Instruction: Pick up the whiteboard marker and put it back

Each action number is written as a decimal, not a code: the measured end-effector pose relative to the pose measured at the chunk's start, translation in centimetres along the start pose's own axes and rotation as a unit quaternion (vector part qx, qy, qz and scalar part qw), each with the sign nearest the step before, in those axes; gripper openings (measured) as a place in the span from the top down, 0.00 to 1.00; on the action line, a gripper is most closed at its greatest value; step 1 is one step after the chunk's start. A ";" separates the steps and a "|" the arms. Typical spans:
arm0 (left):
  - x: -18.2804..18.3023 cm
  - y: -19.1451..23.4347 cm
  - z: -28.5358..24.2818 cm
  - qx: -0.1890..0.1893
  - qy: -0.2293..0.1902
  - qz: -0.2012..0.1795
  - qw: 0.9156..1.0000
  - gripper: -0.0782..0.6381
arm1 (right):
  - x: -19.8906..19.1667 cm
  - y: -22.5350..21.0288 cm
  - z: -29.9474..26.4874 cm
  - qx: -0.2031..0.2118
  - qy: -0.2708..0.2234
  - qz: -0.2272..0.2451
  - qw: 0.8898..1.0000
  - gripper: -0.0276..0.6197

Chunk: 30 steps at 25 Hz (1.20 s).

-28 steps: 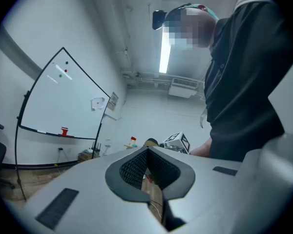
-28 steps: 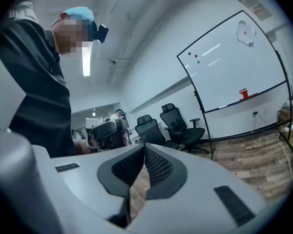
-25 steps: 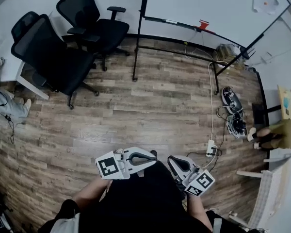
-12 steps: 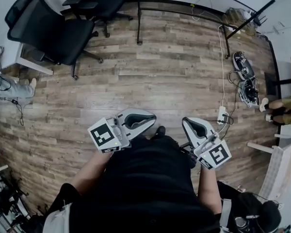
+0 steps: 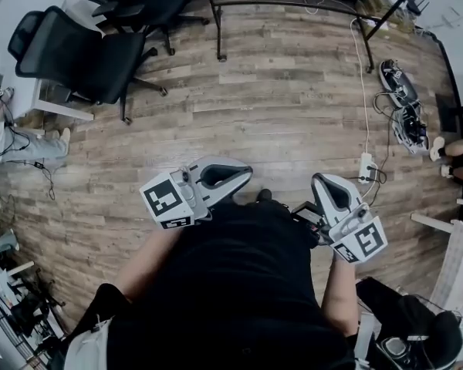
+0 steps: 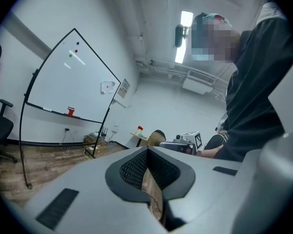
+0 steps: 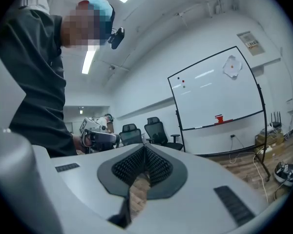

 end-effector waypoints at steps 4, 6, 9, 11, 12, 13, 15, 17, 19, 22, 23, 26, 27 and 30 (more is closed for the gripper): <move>-0.7 -0.8 -2.6 0.011 -0.012 0.005 1.000 0.87 | -1.0 -1.6 1.6 0.017 -0.006 -0.018 1.000 0.93; -1.2 -1.1 -3.5 0.026 -0.013 0.007 1.000 0.87 | -1.3 -1.8 1.3 0.041 0.001 -0.008 0.999 0.93; -1.9 -1.7 -4.5 0.054 -0.017 -0.001 0.998 0.88 | -1.7 -1.8 0.5 0.077 0.003 -0.003 0.997 0.93; -2.6 -1.9 -4.9 0.071 -0.019 0.002 0.997 0.88 | -2.2 -1.8 0.3 0.098 0.000 -0.006 0.995 0.93; -2.9 -2.0 -5.0 0.077 -0.018 0.006 0.997 0.88 | -2.4 -1.8 0.2 0.105 0.000 -0.007 0.994 0.93; -3.0 -2.0 -5.0 0.082 -0.016 0.009 0.996 0.88 | -2.6 -1.9 -0.1 0.108 0.001 -0.007 0.994 0.93; -2.8 -1.7 -4.4 0.090 -0.014 0.009 0.996 0.88 | -3.0 -2.3 -0.6 0.103 0.009 -0.009 0.995 0.93; -2.1 -1.1 -3.4 0.101 -0.027 0.005 0.995 0.88 | -3.3 -2.8 -1.2 0.092 0.019 -0.008 0.996 0.93; -1.3 0.0 -2.5 0.114 -0.046 0.003 0.992 0.88 | -3.5 -3.5 -1.8 0.083 0.028 -0.010 0.996 0.93; 0.0 2.5 -2.0 0.129 -0.059 -0.004 0.990 0.88 | -4.0 -4.8 -2.9 0.072 0.040 -0.018 0.996 0.93; 0.3 3.4 -2.2 0.131 -0.058 -0.006 0.990 0.88 | -4.2 -5.3 -3.3 0.066 0.046 -0.018 0.997 0.93; 1.2 6.7 -3.0 0.131 -0.051 0.000 0.990 0.88 | -4.6 -7.0 -5.3 0.048 0.070 -0.020 0.996 0.93; 1.6 7.8 -3.3 0.127 -0.050 0.007 0.991 0.88 | -4.5 -7.6 -6.1 0.046 0.076 -0.018 0.996 0.93; 4.1 10.8 -3.7 0.109 -0.053 0.010 0.993 0.88 | -3.6 -9.3 -9.4 0.044 0.086 -0.009 0.995 0.93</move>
Point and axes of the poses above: the fingertips, and each gripper's own axes: z backward along the fingers, y to its left, x out of its top, the point moved 8 cm from there along z, backward along the fingers, and after that the axes turned 15 degrees about z, right-handed, at the moved point
